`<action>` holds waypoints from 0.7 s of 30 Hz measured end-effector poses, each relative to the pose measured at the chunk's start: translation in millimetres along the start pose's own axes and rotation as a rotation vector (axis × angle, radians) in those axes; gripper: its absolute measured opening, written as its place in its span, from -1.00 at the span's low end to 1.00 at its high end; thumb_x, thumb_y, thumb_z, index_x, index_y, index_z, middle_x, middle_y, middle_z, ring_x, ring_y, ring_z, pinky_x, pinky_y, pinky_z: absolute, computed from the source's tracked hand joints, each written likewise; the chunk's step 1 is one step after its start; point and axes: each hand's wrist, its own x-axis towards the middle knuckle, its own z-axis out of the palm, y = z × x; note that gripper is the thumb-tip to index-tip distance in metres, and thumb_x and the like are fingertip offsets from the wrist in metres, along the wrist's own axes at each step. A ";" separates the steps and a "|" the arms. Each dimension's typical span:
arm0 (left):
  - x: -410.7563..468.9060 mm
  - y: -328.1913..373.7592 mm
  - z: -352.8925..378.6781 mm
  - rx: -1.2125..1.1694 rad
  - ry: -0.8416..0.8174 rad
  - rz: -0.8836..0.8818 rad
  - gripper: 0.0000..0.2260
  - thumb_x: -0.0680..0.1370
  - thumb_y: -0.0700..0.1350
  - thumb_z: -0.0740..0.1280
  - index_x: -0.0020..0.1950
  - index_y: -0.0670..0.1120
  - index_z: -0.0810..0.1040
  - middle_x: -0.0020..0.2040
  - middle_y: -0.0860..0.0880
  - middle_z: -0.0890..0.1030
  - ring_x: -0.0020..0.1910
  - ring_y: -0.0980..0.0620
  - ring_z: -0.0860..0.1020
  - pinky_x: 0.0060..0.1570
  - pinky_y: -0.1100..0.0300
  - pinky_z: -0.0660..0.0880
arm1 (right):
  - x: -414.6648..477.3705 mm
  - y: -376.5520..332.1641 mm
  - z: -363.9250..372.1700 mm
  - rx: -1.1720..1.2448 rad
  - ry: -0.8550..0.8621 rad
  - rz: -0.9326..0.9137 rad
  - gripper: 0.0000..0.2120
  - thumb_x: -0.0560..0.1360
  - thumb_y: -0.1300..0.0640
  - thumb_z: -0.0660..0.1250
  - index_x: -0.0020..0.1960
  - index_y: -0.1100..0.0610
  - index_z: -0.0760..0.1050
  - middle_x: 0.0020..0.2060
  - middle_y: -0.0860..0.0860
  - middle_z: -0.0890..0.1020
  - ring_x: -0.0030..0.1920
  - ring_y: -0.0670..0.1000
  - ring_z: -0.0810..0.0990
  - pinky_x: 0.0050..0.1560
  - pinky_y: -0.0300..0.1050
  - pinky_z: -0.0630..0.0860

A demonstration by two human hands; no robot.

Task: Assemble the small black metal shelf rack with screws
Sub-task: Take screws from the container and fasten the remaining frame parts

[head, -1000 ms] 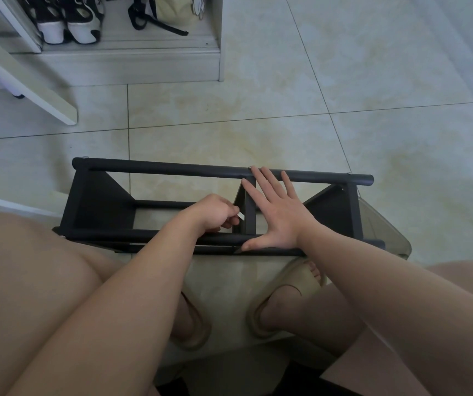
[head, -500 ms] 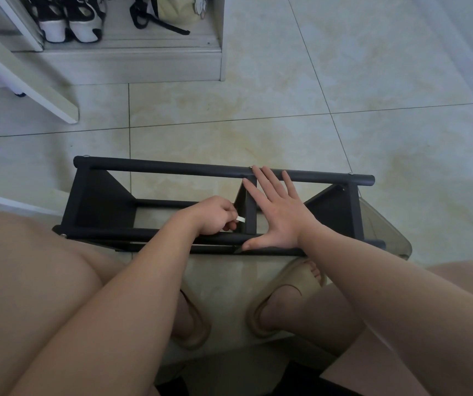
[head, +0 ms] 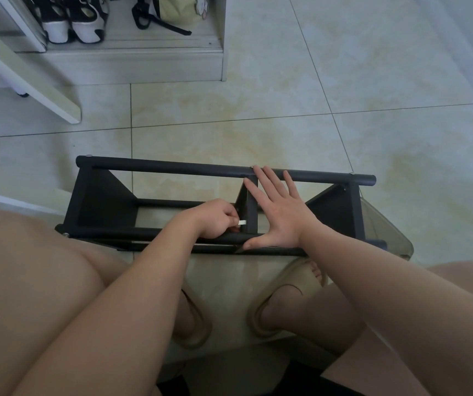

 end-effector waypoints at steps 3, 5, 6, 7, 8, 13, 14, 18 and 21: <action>-0.3 -0.6 -1.1 0.037 -0.007 -0.005 -0.78 0.64 -0.12 0.28 -0.17 0.04 0.59 -0.21 0.06 0.59 -0.21 0.09 0.50 -0.10 0.17 0.42 | 0.2 0.5 0.2 -0.003 -0.002 -0.002 0.29 0.22 -0.74 0.01 0.66 0.06 -0.20 0.63 0.09 -0.26 0.61 0.09 -0.33 0.57 0.31 -0.20; -0.9 -0.3 -1.1 0.057 -0.017 -0.014 -0.78 0.64 -0.11 0.29 -0.20 0.07 0.57 -0.25 0.08 0.56 -0.25 0.11 0.47 -0.16 0.17 0.39 | 0.3 0.7 0.6 -0.001 0.004 -0.005 0.29 0.22 -0.74 0.01 0.66 0.06 -0.19 0.63 0.10 -0.25 0.61 0.09 -0.33 0.57 0.31 -0.20; -1.5 0.2 -1.0 0.067 -0.025 -0.019 -0.77 0.63 -0.11 0.29 -0.21 0.07 0.57 -0.26 0.09 0.55 -0.25 0.11 0.46 -0.17 0.16 0.38 | 0.2 0.7 1.0 0.000 0.006 -0.007 0.29 0.22 -0.74 0.01 0.66 0.06 -0.19 0.63 0.10 -0.25 0.62 0.09 -0.32 0.57 0.31 -0.20; -2.0 0.8 -1.1 0.072 -0.034 -0.027 -0.77 0.63 -0.10 0.30 -0.21 0.08 0.56 -0.26 0.09 0.55 -0.24 0.11 0.46 -0.15 0.16 0.38 | 0.1 0.7 1.1 0.002 0.005 -0.008 0.29 0.22 -0.74 0.01 0.66 0.06 -0.20 0.63 0.10 -0.25 0.61 0.09 -0.33 0.57 0.31 -0.20; -2.6 1.5 -1.2 0.074 -0.042 -0.035 -0.77 0.63 -0.10 0.30 -0.21 0.08 0.56 -0.24 0.09 0.55 -0.22 0.10 0.47 -0.11 0.15 0.38 | 0.1 0.7 1.0 0.002 0.000 -0.008 0.29 0.22 -0.74 0.01 0.66 0.05 -0.22 0.63 0.10 -0.26 0.61 0.09 -0.34 0.57 0.31 -0.21; -12.3 18.3 -11.4 0.218 -0.041 -0.113 -0.86 0.63 -0.12 0.29 0.02 -0.06 0.64 -0.03 -0.03 0.64 0.04 -0.06 0.57 0.11 0.09 0.47 | 4.5 0.8 -9.4 0.025 -0.131 0.020 0.33 0.18 -0.73 0.09 0.64 0.01 -0.32 0.60 0.05 -0.37 0.58 0.06 -0.43 0.56 0.25 -0.34; -14.4 25.0 -16.5 0.289 -0.025 -0.147 -0.84 0.62 -0.15 0.28 0.10 -0.11 0.65 0.04 -0.07 0.65 0.08 -0.09 0.58 0.13 0.06 0.49 | 7.1 1.9 -14.9 0.067 -0.174 0.036 0.34 0.17 -0.71 0.14 0.65 -0.01 -0.30 0.60 0.03 -0.37 0.58 0.05 -0.42 0.56 0.22 -0.37; -18.2 50.9 -48.8 0.436 0.064 -0.197 -0.79 0.62 -0.23 0.26 0.20 -0.20 0.61 0.14 -0.12 0.64 0.13 -0.11 0.59 0.22 0.01 0.51 | 18.2 13.1 -49.0 0.238 -0.268 0.114 0.11 0.34 -0.54 0.30 0.66 -0.08 -0.11 0.65 -0.08 -0.12 0.63 0.02 -0.16 0.58 0.13 -0.19; -17.0 64.5 -73.9 0.480 0.150 -0.120 -0.81 0.63 -0.24 0.18 0.08 -0.23 0.59 -0.04 -0.13 0.59 -0.09 -0.10 0.53 -0.16 0.12 0.45 | 21.9 29.6 -70.7 0.235 -0.271 0.210 -0.15 0.53 -0.31 0.32 0.65 -0.02 0.02 0.60 0.01 0.20 0.57 0.11 0.19 0.53 0.13 0.15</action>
